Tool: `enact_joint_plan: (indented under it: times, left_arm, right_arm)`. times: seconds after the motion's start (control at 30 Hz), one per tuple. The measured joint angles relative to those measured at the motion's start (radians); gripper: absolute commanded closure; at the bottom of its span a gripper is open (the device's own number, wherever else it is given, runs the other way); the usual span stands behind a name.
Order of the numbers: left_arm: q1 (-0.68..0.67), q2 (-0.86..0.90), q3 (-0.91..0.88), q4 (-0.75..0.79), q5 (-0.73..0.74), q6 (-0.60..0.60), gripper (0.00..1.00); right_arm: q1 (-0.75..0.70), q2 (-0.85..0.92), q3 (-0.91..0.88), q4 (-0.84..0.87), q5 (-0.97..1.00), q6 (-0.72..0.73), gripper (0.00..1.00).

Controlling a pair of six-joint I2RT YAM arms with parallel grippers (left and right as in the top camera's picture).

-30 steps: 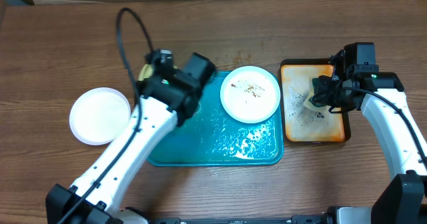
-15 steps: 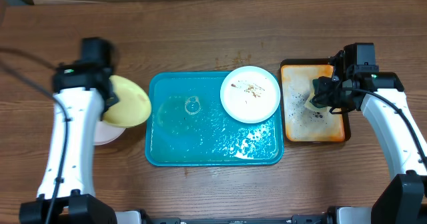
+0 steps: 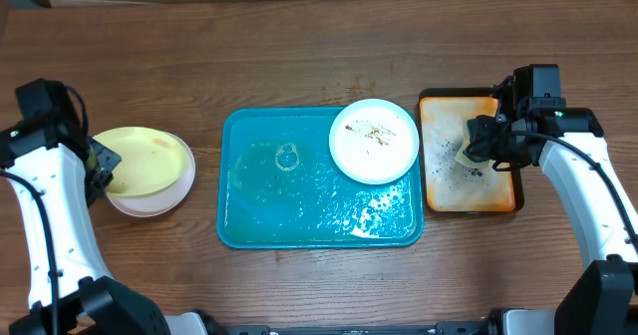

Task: Clean dirty plates on tray and stack at the side
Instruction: 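Lift the yellow plate and set it on the white plate, left gripper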

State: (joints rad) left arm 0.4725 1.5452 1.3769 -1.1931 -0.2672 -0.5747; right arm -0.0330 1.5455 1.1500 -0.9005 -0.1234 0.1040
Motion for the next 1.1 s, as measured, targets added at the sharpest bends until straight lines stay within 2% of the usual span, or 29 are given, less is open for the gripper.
enact_joint_plan:
  times: [0.17,0.27,0.43,0.47,0.67,0.87,1.1]
  left_arm:
    - [0.031,0.055,0.0,0.013,0.006,0.0,0.96]
    - [0.034,0.097,0.0,0.015,0.007,0.0,0.91]
    - [0.034,0.139,0.0,0.017,0.016,-0.001,0.56]
    - [0.034,0.14,0.0,0.018,0.018,0.0,0.54]
    - [0.034,0.14,0.0,0.019,0.078,0.035,0.51]
    - [0.01,0.14,0.0,0.031,0.275,0.131,0.48]
    - [-0.2,0.14,0.0,0.118,0.517,0.308,0.42]
  right_arm:
    - [0.0,0.0,0.0,-0.001,0.0,0.0,0.96]
    - [0.0,0.0,0.0,-0.001,0.0,0.0,0.96]
    - [0.0,0.0,0.0,-0.001,0.0,0.0,0.96]
    - [0.0,0.0,0.0,-0.001,0.0,-0.001,0.96]
    - [0.0,0.0,0.0,-0.001,0.0,0.0,0.96]
    - [0.0,0.0,0.0,-0.001,0.0,0.0,0.96]
    - [0.0,0.0,0.0,-0.001,0.0,0.0,0.96]
